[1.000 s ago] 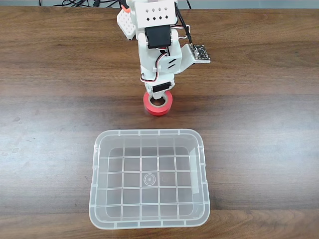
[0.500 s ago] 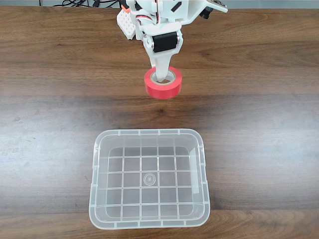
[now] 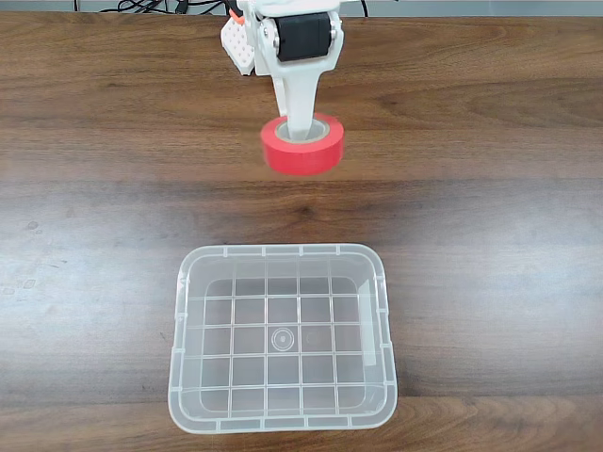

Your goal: Grab the tape and place it in the box.

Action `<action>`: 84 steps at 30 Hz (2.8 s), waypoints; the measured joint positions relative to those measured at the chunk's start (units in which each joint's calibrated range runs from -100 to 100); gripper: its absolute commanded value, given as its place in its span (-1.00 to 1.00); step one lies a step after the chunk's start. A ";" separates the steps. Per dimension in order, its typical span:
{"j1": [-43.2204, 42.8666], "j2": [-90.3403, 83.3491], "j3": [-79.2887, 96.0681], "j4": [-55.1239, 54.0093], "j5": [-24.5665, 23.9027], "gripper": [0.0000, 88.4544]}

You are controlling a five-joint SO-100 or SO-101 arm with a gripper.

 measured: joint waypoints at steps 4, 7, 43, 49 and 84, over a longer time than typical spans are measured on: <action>1.95 8.54 -9.84 0.00 0.00 -0.93; 3.01 16.66 -18.05 0.00 0.21 -0.93; 3.38 68.90 -62.55 0.00 -0.10 -0.61; 3.38 68.90 -62.55 0.00 -0.10 -0.61; 3.98 14.82 -36.46 19.92 -0.21 -0.97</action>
